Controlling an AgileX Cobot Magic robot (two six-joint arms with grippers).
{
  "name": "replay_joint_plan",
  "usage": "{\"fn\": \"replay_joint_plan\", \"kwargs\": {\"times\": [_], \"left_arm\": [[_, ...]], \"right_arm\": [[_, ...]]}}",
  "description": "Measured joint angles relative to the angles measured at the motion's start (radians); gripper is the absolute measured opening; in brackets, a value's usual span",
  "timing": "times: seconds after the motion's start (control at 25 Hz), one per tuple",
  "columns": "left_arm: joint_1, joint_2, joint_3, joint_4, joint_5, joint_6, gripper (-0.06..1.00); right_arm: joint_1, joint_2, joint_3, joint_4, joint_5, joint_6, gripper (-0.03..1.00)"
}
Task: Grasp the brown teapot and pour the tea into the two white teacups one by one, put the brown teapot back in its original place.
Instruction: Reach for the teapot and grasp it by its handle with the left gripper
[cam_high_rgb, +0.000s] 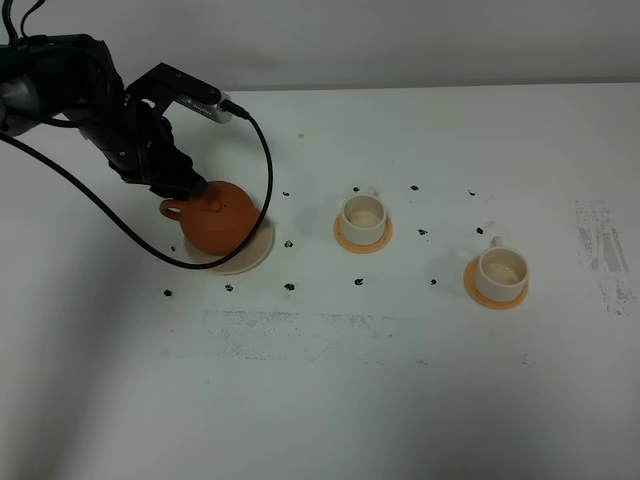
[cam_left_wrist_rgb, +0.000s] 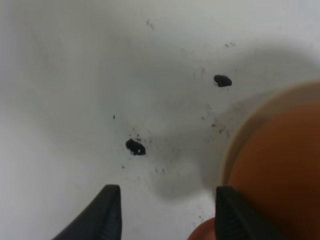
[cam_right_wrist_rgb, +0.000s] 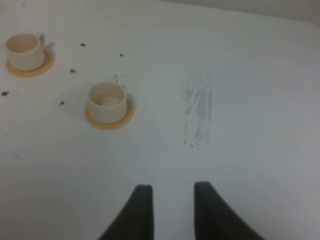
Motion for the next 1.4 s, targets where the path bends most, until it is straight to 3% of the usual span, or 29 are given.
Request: {"fn": "replay_joint_plan", "kwargs": {"times": [1.4], "left_arm": [[0.032, -0.005, 0.000, 0.007, 0.158, -0.094, 0.46]], "right_arm": [[0.000, 0.000, 0.000, 0.000, 0.000, 0.000, 0.22]]}}
